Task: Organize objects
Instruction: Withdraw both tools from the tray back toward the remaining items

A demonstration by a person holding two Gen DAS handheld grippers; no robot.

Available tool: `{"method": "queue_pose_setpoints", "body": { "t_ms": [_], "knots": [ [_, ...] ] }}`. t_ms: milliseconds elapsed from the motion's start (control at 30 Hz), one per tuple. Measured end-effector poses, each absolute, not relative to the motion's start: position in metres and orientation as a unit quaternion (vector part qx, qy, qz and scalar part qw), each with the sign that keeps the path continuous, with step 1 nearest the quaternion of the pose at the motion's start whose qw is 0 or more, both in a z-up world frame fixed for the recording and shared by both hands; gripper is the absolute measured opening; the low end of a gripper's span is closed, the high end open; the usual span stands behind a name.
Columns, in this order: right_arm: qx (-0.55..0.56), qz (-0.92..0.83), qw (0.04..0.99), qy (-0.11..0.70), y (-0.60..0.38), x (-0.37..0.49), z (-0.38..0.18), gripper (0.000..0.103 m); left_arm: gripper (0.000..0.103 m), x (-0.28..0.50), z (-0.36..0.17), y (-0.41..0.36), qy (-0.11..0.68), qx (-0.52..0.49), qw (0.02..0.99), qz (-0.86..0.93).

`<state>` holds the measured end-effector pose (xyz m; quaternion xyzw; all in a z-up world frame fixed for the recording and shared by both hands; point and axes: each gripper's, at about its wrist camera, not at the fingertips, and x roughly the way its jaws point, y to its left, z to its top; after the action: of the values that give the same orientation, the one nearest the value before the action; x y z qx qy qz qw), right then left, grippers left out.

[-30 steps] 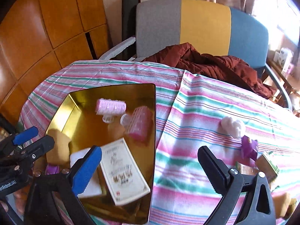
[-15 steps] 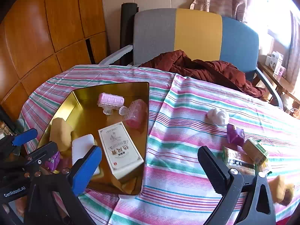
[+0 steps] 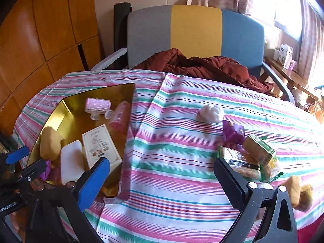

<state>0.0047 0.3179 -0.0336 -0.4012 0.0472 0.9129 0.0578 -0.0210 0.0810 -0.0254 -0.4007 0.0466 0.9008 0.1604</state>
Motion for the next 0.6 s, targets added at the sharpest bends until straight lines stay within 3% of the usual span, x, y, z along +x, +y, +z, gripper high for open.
{"method": "queue_pose_setpoints", "body": {
  "t_ms": [600],
  "knots": [
    [-0.398, 0.877, 0.254, 0.086, 0.505, 0.025, -0.026, 0.103, 0.081, -0.022, -0.028, 0.106, 0.055, -0.416, 0.2, 0.885]
  ]
}}
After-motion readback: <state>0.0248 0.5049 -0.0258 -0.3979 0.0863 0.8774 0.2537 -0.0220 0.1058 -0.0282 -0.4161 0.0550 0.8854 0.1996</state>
